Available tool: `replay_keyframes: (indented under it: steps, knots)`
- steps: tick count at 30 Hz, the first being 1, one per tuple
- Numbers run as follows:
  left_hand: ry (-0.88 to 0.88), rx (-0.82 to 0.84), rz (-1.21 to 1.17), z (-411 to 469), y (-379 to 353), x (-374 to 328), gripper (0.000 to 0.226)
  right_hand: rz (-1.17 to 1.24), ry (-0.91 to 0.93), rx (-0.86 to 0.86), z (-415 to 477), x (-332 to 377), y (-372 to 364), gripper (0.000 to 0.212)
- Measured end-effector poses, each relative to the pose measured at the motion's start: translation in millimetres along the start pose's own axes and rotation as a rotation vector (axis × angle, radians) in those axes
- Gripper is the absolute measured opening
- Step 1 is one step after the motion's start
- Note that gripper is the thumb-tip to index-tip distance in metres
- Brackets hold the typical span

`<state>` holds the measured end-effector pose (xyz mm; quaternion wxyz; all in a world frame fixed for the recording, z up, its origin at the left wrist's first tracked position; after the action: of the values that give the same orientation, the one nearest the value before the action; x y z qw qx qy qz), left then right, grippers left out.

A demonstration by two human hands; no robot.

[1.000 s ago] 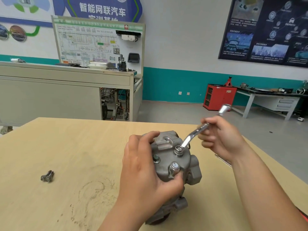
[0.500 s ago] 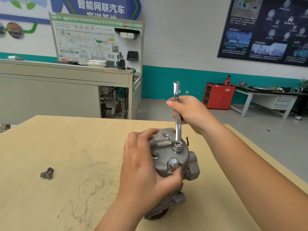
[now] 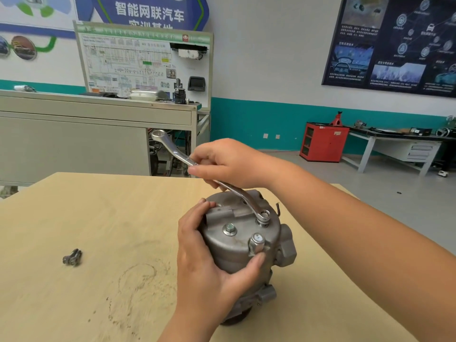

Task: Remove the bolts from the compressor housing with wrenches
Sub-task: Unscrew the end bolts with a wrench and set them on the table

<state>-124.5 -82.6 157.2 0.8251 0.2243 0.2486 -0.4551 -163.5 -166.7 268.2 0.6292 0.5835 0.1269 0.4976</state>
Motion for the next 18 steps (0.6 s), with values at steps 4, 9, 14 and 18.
replay_keyframes:
  steps: [4, 9, 14, 18]
  knots:
    - [-0.022, 0.002, -0.005, -1, -2, 4, 0.087, -0.356, 0.062, 0.083, 1, 17, -7, 0.028]
    - [0.022, -0.004, -0.011, -4, -3, 10, 0.087, -0.737, 0.277, 0.075, -11, 47, -24, 0.031]
    - [0.045, -0.025, -0.017, -5, -2, 11, 0.086, -0.532, 0.556, -0.226, -48, 75, -6, 0.026]
    - [0.039, -0.063, 0.101, -5, -3, 14, 0.065, -0.385, 0.697, -0.262, -74, 75, -22, 0.025]
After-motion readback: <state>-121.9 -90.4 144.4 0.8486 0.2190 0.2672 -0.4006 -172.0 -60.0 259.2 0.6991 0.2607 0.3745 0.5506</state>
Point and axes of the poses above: each hand's wrist, its own z-axis towards the middle knuckle, its own y-axis out of the back of the hand, x = y × z, the point moved 7 cm from there along z, towards the middle knuckle, and after that the axes turned 9 degrees about z, right-handed, at the moved point
